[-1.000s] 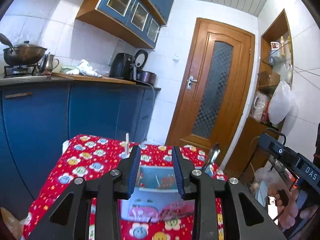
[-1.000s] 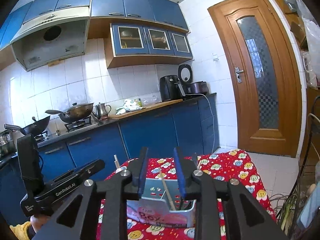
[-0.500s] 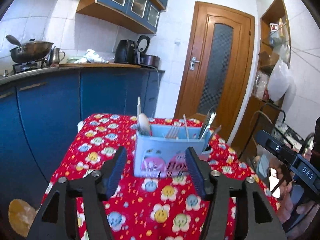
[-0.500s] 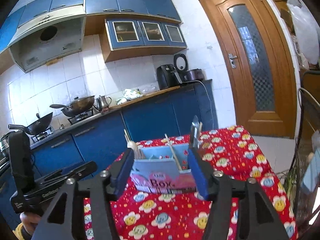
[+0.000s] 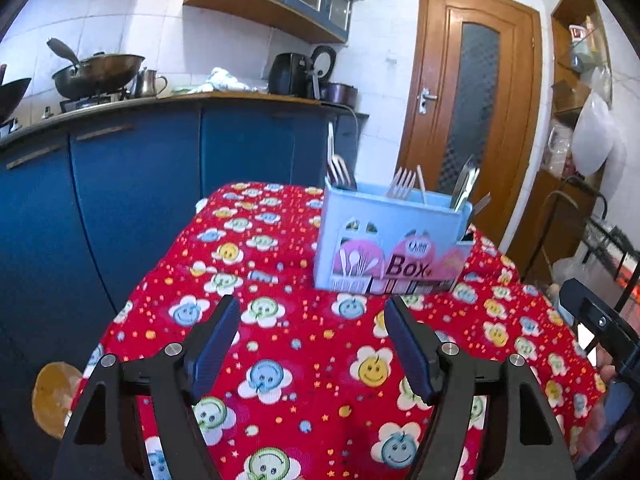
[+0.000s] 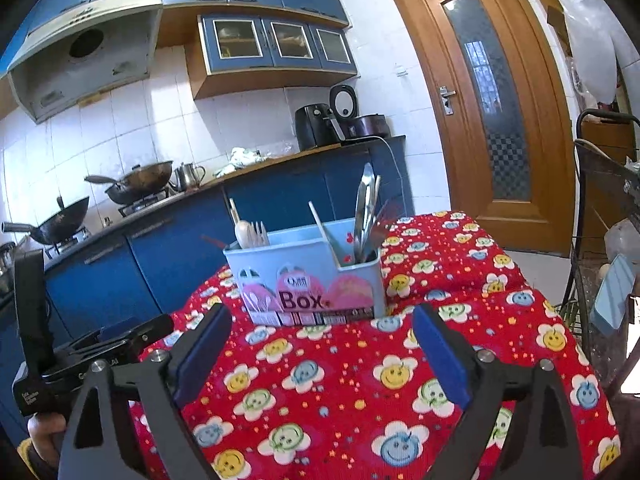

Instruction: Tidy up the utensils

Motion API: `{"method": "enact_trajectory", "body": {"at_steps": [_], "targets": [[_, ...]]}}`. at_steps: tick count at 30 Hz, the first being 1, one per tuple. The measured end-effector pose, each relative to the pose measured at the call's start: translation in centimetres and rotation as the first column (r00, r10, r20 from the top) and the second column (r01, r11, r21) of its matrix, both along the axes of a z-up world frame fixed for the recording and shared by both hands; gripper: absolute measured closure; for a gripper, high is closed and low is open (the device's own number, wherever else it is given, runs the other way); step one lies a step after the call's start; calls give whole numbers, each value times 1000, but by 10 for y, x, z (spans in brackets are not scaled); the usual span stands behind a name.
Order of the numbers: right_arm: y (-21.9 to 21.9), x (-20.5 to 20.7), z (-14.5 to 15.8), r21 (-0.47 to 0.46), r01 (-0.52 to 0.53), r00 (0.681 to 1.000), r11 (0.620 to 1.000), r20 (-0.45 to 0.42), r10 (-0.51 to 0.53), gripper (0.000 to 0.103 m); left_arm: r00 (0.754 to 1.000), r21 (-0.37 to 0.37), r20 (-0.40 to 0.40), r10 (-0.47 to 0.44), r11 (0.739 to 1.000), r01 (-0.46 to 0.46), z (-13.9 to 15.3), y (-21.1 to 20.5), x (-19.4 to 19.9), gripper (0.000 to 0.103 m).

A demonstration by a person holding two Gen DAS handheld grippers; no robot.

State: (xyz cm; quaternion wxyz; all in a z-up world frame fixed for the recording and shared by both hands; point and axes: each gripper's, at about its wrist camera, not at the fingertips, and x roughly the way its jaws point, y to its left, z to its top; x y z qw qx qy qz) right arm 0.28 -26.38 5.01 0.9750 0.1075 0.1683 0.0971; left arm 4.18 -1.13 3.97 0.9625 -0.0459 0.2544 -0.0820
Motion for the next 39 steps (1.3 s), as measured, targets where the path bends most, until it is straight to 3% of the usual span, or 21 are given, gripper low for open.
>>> {"method": "enact_trajectory", "body": {"at_steps": [2, 14, 39], "targets": [[0, -3, -8, -15, 18, 1000, 1000, 3, -18, 4, 1000, 0, -13, 3, 1000, -3, -7, -2, 1, 27], [-8, -6, -38, -13, 88, 995, 996, -47, -88, 3, 999, 37, -29, 25, 999, -24, -23, -8, 0, 27], [-10, -6, -42, 9, 88, 994, 996, -69, -87, 3, 999, 74, 9, 41, 996, -41, -22, -15, -3, 27]]}}
